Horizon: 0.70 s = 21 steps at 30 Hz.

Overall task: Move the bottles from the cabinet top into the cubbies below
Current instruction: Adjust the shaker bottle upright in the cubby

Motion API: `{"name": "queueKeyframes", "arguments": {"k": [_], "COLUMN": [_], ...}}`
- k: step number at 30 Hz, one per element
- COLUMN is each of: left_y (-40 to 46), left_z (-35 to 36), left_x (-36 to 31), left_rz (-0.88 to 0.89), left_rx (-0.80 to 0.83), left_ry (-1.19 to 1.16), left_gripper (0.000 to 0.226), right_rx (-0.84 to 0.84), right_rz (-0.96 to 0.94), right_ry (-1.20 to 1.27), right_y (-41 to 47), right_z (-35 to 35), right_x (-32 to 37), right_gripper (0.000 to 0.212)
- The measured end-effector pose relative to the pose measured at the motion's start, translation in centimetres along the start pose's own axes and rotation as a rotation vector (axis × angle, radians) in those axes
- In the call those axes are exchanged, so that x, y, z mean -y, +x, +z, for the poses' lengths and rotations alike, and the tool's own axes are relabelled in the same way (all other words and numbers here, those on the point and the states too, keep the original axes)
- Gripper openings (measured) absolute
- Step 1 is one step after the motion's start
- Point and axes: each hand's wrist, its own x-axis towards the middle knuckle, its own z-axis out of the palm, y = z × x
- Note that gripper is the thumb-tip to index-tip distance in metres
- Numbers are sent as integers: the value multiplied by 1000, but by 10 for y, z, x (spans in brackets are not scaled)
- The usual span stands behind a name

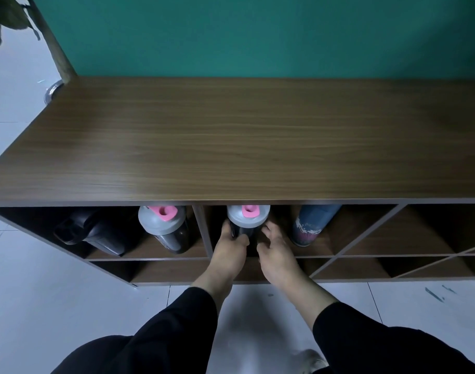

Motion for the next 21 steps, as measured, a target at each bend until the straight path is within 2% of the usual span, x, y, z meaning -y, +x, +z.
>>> {"name": "queueKeyframes", "arguments": {"k": [4, 7, 10, 12, 13, 15, 18, 19, 21], "left_y": [-6, -12, -22, -34, -42, -52, -51, -41, -22], "left_z": [2, 2, -1, -5, -9, -23, -54, -67, -95], "left_x": [-3, -4, -2, 1, 3, 8, 15, 21, 27], "left_rz": [0, -45, -125, -143, -170, -221, -220, -205, -194], "left_rx": [-16, -84, -144, -172, -198, -293, -445, -507, -591], "left_ry": [-30, -35, -34, -73, -133, -250, -361, -374, -344], "left_gripper": [73, 77, 52, 27, 23, 22, 19, 23, 46], "right_rx": [12, -23, 50, 210, 290, 395, 462, 473, 427], "right_rz": [4, 81, 113, 126, 132, 58, -36, -59, -102], "right_ry": [-31, -137, -308, -433, -497, -571, -522, -504, -405], "right_y": [-1, -3, -5, -15, -21, -31, -32, -31, -32], "right_z": [-3, -3, 2, 7, 13, 28, 63, 75, 97], "right_x": [-1, -8, -12, -6, -1, 9, 15, 19, 30], "right_gripper": [65, 52, 25, 28, 30, 29, 25, 27, 34]}}
